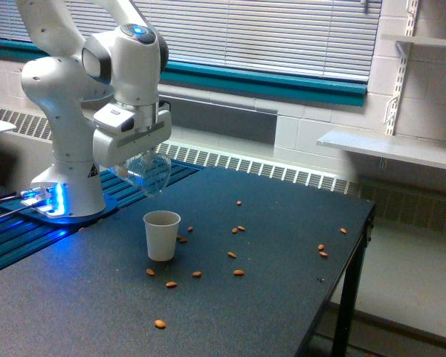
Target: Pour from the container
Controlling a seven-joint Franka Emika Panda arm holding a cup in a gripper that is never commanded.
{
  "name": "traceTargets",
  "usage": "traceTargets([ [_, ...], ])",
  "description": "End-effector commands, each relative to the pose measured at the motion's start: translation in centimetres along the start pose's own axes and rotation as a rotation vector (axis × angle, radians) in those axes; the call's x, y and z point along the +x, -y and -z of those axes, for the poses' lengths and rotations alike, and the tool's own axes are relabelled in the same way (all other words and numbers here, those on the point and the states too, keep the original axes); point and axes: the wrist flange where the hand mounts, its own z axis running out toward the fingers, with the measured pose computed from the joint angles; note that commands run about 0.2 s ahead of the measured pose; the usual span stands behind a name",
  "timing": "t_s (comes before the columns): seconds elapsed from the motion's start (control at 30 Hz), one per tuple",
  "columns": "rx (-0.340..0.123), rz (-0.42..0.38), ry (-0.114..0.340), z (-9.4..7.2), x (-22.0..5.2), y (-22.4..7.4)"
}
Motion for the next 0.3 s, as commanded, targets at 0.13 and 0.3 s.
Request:
traceTargets([
  [0.13, 0.03, 0.054, -0.006, -0.12, -1.34, 0.96],
  [0.3, 0.035, 0.078, -0.034, 0.45, -1.4, 1.16],
])
